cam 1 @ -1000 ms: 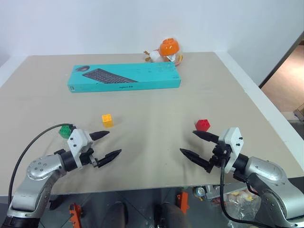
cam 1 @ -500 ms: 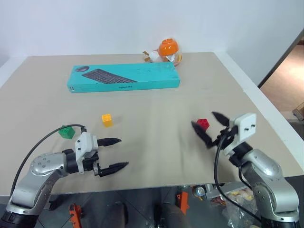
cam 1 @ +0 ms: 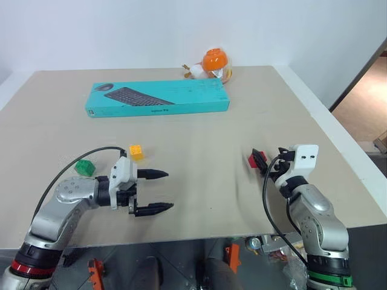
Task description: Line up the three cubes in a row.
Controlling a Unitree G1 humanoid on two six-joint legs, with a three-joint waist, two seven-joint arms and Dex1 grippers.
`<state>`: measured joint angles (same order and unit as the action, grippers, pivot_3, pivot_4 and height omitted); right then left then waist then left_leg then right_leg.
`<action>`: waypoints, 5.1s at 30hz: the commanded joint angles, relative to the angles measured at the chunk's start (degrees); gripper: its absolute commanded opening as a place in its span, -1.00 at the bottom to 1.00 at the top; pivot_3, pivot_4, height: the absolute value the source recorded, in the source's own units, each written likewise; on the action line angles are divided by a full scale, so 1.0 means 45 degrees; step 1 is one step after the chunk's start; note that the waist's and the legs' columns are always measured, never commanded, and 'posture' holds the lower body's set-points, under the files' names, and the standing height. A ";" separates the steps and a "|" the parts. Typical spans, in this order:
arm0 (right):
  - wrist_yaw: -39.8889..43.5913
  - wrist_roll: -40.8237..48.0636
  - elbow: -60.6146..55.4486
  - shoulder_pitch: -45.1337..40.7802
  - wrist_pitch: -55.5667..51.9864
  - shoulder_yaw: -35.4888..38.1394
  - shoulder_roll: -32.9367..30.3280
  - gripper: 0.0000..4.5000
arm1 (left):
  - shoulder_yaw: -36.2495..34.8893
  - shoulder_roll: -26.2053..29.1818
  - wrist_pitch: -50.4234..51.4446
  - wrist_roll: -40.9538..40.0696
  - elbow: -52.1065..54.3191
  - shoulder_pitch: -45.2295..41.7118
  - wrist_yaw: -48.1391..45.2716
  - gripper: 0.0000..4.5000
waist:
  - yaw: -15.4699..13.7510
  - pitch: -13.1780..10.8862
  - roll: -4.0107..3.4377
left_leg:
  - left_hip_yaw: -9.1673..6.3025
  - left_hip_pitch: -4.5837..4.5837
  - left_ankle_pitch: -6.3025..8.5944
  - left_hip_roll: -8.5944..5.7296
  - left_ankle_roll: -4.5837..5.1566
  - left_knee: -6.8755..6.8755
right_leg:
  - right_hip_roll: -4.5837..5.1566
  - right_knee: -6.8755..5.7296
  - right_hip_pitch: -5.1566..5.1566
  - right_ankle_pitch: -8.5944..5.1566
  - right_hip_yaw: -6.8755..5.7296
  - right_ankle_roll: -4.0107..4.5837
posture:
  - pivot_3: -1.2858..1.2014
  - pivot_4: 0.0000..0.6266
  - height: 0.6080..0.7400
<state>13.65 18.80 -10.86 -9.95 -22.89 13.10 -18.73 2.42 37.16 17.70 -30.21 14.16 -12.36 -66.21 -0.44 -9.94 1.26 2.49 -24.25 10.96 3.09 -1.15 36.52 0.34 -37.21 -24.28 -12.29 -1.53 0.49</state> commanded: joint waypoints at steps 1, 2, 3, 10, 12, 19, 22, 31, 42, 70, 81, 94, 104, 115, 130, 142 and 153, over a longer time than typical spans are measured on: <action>0.0204 -0.0018 0.0073 -0.0364 0.0388 -0.0010 -0.0022 1.00 | 0.0113 -0.0183 -0.0149 0.0098 -0.0104 -0.0316 0.0031 0.97 | 0.0002 0.0000 0.0000 | 0.0002 0.0000 0.0000 0.0000 0.0000 0.0000 | -0.0013 0.0000 -0.0001 0.0000 0.0019 0.0000 | 0.03 -0.52 1.00; 0.0242 -0.0048 0.0212 -0.0434 0.0418 -0.0104 0.0029 1.00 | 0.0213 -0.0255 -0.0269 0.0235 -0.0231 -0.0429 0.0004 0.97 | 0.0002 0.0000 0.0000 | 0.0005 0.0000 0.0000 0.0002 0.0000 -0.0001 | -0.0021 0.0000 -0.0003 0.0000 0.0033 0.0000 | 0.03 -0.52 1.00; 0.0262 -0.0061 0.0344 -0.0484 0.0456 -0.0165 0.0089 1.00 | 0.0307 -0.0314 -0.0413 0.0370 -0.0354 -0.0532 -0.0053 0.97 | 0.0002 0.0000 0.0000 | 0.0005 0.0001 0.0000 0.0001 0.0000 0.0000 | -0.0029 -0.0003 -0.0003 0.0000 0.0044 0.0000 | 0.03 -0.52 1.00; 0.0366 -0.0166 0.1163 -0.0722 0.0732 -0.0291 0.0342 1.00 | 0.0656 -0.0824 -0.0713 0.0823 -0.1108 -0.1131 0.0008 0.97 | 0.0015 0.0000 0.0000 | 0.0005 0.0003 -0.0008 0.0001 0.0012 0.0001 | -0.0191 -0.0019 -0.0003 0.0002 0.0286 -0.0003 | 0.03 -0.52 1.00; 0.0309 -0.0164 0.1525 -0.0821 0.0788 -0.0164 0.0383 1.00 | 0.0808 -0.1056 -0.0892 0.1030 -0.1427 -0.1277 0.0058 0.97 | 0.0020 0.0000 0.0000 | 0.0010 0.0003 -0.0008 0.0002 0.0012 0.0001 | -0.0212 -0.0019 -0.0003 0.0003 0.0334 -0.0004 | 0.03 -0.52 1.00; 0.0413 -0.0134 0.2016 -0.0913 0.0965 -0.0143 0.0432 0.18 | 0.1100 -0.1536 -0.1457 0.1630 -0.2257 -0.1901 -0.0017 1.00 | 0.0041 0.0000 0.0000 | 0.0031 0.0004 -0.0009 0.0003 0.0014 0.0002 | -0.0238 -0.0024 -0.0008 0.0009 0.0398 -0.0013 | 0.03 -0.52 1.00; 0.0341 -0.0184 0.1900 -0.0901 0.1004 -0.0186 0.0495 -0.29 | 0.1053 -0.1668 -0.1519 0.1730 -0.2488 -0.2122 0.0035 1.00 | 0.0045 0.0001 0.0000 | 0.0051 0.0012 -0.0009 0.0002 0.0015 0.0002 | -0.0239 -0.0029 -0.0009 0.0013 0.0422 -0.0021 | 0.03 -0.52 1.00; 0.3126 0.0374 0.0701 -0.2691 -0.0101 -0.2068 -0.0468 -0.43 | 0.0189 -0.1277 -0.0792 0.1406 -0.1885 -0.1683 0.0892 1.00 | 0.0320 -0.0001 0.0001 | 0.0111 0.0021 -0.0011 0.0013 0.0019 0.0005 | -0.0250 -0.0039 -0.0036 0.0037 0.0502 -0.0053 | 0.03 -0.52 1.00; 1.0620 -0.0278 0.5265 -0.6856 0.1090 -0.6340 -0.0856 -0.43 | -0.1704 -0.0558 0.0171 0.0665 0.0622 0.1343 0.2389 1.00 | 0.0374 0.0013 0.0045 | 0.0117 0.0027 -0.0019 0.0071 0.0035 -0.0020 | -0.0303 -0.0042 -0.0055 0.0029 0.0522 -0.0003 | 0.03 -0.52 1.00; 1.3514 -0.2359 1.1219 -0.8798 0.4855 -0.6541 -0.0138 -0.43 | -0.2054 -0.0568 0.0158 0.0653 0.1924 0.2846 0.3925 1.00 | 0.0388 0.0011 0.0054 | 0.0224 0.0014 -0.0024 0.0070 0.0032 -0.0001 | -0.0312 -0.0209 -0.0184 0.0017 0.0598 0.0008 | 0.03 -0.52 1.00; 1.3429 -0.1588 0.8814 -0.8195 0.3720 -0.5647 -0.0530 0.99 | -0.2716 -0.0987 0.0061 0.0716 0.2357 0.3466 0.5157 1.00 | 0.0385 0.0011 0.0053 | 0.0245 0.0012 -0.0024 0.0080 0.0031 -0.0003 | -0.0309 -0.0210 -0.0193 0.0016 0.0614 0.0008 | 0.03 -0.52 1.00; 1.1774 0.0538 0.2325 -0.6517 0.0882 -0.4440 -0.0844 0.99 | -0.5892 -0.4523 -0.0513 0.2268 0.4818 0.6127 1.1300 1.00 | 0.0390 0.0016 0.0068 | 0.0238 0.0014 -0.0023 0.0106 0.0028 -0.0004 | -0.0287 -0.0213 -0.0196 0.0014 0.0636 0.0016 | 0.03 -0.52 1.00; 1.0885 -0.0059 0.1583 -0.6337 0.1470 -0.4935 -0.0820 0.99 | -0.7654 -0.2957 0.0865 -0.0244 0.1801 0.5355 0.9832 1.00 | 0.0397 0.0010 0.0122 | 0.0254 0.0027 -0.0033 0.0104 0.0035 0.0012 | -0.0325 -0.0213 -0.0199 0.0008 0.0605 0.0093 | 0.03 -0.52 1.00; 1.0253 -0.0293 0.1144 -0.5791 0.1590 -0.4683 -0.1518 0.99 | -0.7573 -0.0562 0.1039 -0.0330 -0.2248 0.3290 0.7932 1.00 | 0.0393 0.0021 0.0188 | 0.0279 0.0009 -0.0028 0.0115 0.0027 -0.0003 | -0.0299 -0.0210 -0.0216 0.0000 0.0599 0.0090 | 0.03 -0.52 1.00; 0.9757 -0.0276 0.0891 -0.5639 0.1532 -0.4654 -0.1966 1.00 | -0.5679 -0.0249 0.0265 0.1484 -0.4704 0.1801 0.7208 -0.27 | 0.0387 0.0025 0.0212 | 0.0280 0.0011 -0.0027 0.0128 0.0024 -0.0026 | -0.0278 -0.0212 -0.0226 0.0013 0.0590 0.0076 | 0.03 -0.52 1.00; 1.0521 0.1537 -0.0866 -0.4977 -0.0256 -0.4287 -0.2817 1.00 | -0.4213 0.1179 0.1862 0.0419 0.0265 0.2959 0.4478 -0.40 | 0.0372 0.0017 0.0242 | 0.0275 -0.0005 -0.0021 0.0142 0.0013 -0.0029 | -0.0234 -0.0209 -0.0229 -0.0002 0.0586 0.0072 | 0.03 -0.52 1.00; 1.0109 0.1994 -0.2418 -0.3775 -0.0965 -0.3860 -0.3981 1.00 | 0.1054 0.1354 0.0601 0.1981 -0.3342 -0.2957 -0.0516 -0.40 | 0.0309 0.0007 0.0242 | 0.0257 -0.0003 -0.0036 0.0080 0.0031 -0.0014 | -0.0299 -0.0212 -0.0211 -0.0031 0.0568 0.0101 | 0.03 -0.52 1.00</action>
<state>60.03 26.79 -19.00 -27.15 -27.17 -6.46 -36.01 5.39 43.51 23.39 -22.89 1.93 -23.71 -65.46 0.95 -9.91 2.35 3.67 -24.29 10.80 3.45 -1.01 36.46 -1.02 -38.16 -25.24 -12.40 1.06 0.89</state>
